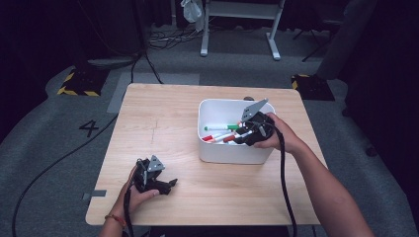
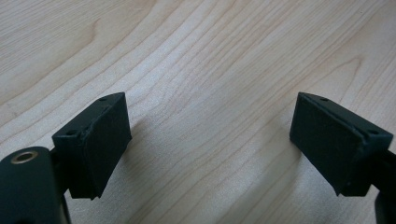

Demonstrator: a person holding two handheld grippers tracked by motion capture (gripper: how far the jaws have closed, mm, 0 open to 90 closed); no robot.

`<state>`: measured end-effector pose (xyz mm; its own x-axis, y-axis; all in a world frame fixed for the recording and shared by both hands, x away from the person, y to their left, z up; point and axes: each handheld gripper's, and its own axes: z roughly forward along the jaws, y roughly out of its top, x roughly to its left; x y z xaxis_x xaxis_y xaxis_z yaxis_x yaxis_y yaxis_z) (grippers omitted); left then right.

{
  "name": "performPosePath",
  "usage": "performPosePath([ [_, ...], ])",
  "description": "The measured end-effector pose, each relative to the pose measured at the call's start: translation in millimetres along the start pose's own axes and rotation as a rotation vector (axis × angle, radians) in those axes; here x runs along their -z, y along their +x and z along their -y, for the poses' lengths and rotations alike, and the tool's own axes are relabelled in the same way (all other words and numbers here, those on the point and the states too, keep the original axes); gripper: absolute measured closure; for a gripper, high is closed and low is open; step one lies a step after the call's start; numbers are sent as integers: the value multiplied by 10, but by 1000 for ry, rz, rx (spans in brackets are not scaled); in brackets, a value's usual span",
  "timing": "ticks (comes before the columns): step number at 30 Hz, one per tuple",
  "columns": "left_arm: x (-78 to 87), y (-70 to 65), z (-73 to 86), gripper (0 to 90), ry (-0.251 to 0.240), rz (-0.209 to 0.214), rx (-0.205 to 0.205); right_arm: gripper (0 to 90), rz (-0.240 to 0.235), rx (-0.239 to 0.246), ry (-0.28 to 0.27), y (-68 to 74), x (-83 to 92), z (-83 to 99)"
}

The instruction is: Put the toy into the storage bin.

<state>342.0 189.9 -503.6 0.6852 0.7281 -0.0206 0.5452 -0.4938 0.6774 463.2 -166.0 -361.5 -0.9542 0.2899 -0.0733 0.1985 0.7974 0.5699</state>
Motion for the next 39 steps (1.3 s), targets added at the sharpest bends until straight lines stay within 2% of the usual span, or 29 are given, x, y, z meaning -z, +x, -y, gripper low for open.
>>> performPosePath([
  [3,0,0,0,126,0,0,0,525,2,-1,-25,1,31,22],
  [5,0,0,0,125,0,0,0,491,19,-2,-39,-2,56,39],
  [8,0,0,0,125,0,0,0,440,57,-23,-70,-14,105,71],
  [9,0,0,0,125,0,0,0,380,85,-39,-92,-21,148,95],
  [10,0,0,0,125,0,-1,0,380,85,-39,-92,-21,148,95],
  [16,1,0,0,125,0,-1,-1,299,165,-65,-128,-20,283,151],
  [19,0,0,0,125,0,0,0,263,186,-76,-147,-9,348,179],
  [24,-1,-1,1,125,-2,-1,0,250,240,-89,-191,30,482,218],
  [26,0,0,0,125,0,0,0,246,241,-97,-210,45,537,243],
  [32,-1,-1,1,125,-2,-2,0,247,282,-115,-242,107,688,337],
  [39,-1,-1,1,125,-2,-1,0,249,317,-104,-276,228,836,491],
])
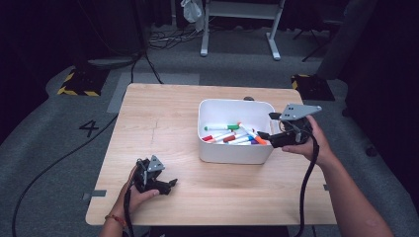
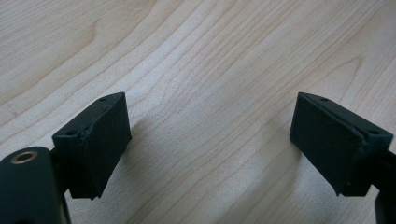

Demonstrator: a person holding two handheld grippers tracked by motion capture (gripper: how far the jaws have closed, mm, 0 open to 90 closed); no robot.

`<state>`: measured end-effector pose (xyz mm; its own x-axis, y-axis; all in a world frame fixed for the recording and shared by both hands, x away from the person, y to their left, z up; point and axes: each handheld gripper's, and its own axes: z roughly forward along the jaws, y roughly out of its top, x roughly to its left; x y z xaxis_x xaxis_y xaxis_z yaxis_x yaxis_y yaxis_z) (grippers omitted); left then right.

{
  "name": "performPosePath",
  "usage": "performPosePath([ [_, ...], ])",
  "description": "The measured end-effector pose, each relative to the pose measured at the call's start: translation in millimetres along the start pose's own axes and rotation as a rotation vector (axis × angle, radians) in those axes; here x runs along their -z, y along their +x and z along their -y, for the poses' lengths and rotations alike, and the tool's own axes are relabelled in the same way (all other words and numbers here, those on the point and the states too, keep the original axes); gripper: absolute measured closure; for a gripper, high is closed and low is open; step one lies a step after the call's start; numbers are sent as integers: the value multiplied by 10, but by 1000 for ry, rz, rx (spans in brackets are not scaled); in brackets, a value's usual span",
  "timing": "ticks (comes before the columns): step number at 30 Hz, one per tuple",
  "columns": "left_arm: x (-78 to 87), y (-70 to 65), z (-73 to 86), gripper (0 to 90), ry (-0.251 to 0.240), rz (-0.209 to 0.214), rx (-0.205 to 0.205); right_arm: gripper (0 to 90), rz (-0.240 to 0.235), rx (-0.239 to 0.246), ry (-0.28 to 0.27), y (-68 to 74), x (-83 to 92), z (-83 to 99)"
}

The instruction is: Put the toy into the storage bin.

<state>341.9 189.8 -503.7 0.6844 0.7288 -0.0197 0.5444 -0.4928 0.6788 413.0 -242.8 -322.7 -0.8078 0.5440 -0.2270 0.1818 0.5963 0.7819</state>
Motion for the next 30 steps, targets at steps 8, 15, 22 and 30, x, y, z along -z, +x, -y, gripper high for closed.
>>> performPosePath([
  [8,0,0,0,125,0,0,0,247,26,-3,-4,70,139,218],
  [15,0,-1,0,125,0,1,1,238,48,6,14,146,192,413],
  [22,0,-1,0,125,0,0,0,231,78,12,23,230,231,577],
  [30,0,0,0,125,0,0,-1,222,82,11,34,311,235,735],
])
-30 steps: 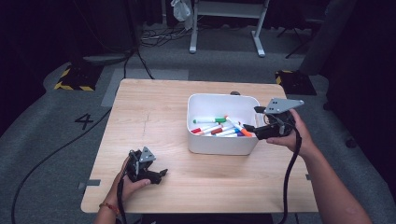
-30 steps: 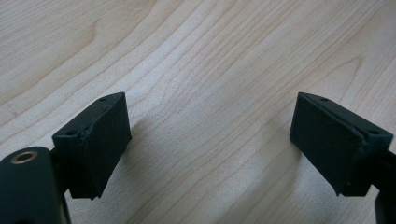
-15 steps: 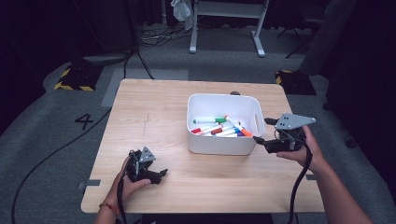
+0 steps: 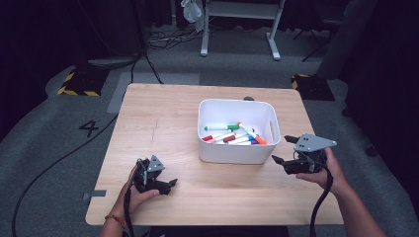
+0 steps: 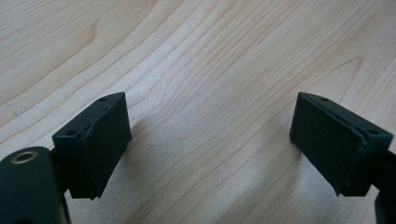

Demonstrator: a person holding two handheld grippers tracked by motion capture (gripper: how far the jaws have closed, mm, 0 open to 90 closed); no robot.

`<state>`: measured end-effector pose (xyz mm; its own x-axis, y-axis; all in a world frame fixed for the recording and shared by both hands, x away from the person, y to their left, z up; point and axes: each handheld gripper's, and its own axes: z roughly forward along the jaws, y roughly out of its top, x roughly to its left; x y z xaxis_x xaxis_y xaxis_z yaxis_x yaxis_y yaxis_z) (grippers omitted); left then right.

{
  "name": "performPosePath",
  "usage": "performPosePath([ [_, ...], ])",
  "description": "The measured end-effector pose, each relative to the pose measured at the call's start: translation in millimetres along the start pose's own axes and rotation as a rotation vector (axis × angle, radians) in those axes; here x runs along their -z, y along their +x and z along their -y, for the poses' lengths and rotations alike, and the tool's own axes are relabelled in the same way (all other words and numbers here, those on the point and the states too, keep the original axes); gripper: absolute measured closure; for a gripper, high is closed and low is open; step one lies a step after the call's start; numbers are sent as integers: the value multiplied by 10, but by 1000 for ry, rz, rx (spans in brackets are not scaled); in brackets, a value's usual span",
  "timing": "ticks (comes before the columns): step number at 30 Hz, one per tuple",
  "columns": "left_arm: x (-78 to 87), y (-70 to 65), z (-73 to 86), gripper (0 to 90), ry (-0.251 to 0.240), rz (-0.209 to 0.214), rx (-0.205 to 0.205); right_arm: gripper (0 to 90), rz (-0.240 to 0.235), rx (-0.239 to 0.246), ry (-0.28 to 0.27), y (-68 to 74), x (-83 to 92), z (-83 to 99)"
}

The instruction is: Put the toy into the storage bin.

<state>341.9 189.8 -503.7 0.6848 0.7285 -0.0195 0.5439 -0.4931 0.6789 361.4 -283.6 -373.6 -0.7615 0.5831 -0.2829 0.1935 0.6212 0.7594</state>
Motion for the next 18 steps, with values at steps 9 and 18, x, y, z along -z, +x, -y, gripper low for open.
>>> performPosePath([
  [9,0,0,0,125,1,0,0,216,-4,-22,38,74,-80,226],
  [18,0,0,0,125,0,0,0,215,-17,-29,96,118,-221,453],
])
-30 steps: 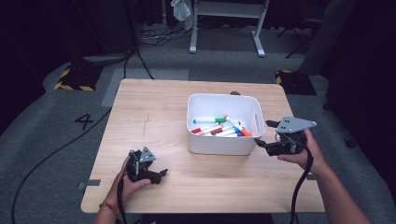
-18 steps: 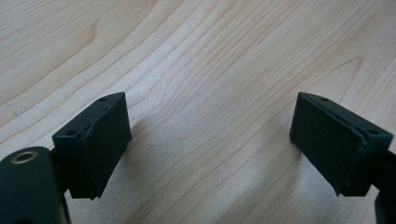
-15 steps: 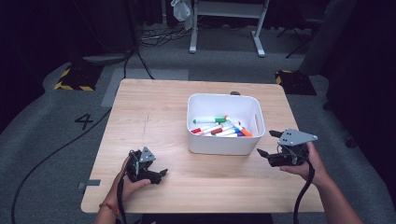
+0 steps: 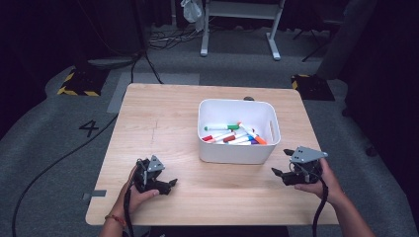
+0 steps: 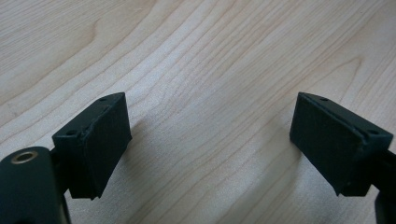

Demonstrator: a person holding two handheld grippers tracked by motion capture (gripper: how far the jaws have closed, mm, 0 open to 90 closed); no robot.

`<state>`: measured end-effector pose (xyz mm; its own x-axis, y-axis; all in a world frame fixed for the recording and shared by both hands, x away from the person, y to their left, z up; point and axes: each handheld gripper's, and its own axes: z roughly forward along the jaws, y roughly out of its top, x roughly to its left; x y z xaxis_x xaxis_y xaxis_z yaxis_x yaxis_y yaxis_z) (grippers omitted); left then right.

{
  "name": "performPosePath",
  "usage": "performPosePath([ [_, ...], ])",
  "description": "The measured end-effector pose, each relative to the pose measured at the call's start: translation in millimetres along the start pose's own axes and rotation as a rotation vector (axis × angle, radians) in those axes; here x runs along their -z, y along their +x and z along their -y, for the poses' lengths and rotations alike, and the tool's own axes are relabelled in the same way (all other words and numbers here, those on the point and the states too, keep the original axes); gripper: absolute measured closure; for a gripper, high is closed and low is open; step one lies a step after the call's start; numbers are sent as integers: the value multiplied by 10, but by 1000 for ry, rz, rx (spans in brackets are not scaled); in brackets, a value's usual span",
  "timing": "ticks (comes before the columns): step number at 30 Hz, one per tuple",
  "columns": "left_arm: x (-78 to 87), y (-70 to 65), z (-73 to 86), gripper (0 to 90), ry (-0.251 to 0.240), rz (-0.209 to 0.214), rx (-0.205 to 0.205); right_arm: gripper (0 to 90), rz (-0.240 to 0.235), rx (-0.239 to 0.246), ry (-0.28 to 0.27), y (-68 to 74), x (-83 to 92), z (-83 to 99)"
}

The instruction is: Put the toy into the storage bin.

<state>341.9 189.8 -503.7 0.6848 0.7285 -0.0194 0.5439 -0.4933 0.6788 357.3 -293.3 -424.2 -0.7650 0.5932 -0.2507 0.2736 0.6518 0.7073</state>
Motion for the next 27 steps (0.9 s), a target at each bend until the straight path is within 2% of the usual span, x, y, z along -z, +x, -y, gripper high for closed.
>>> performPosePath([
  [5,0,0,0,125,0,0,0,216,-8,-1,42,12,-85,101],
  [14,0,0,0,125,0,0,1,215,-20,-17,84,50,-206,272],
  [17,0,0,0,125,0,0,0,210,-39,-20,87,66,-216,329],
  [23,0,0,0,125,0,0,0,206,-39,-28,108,88,-231,456],
  [27,0,0,0,126,0,0,0,204,-36,-37,102,85,-211,531],
])
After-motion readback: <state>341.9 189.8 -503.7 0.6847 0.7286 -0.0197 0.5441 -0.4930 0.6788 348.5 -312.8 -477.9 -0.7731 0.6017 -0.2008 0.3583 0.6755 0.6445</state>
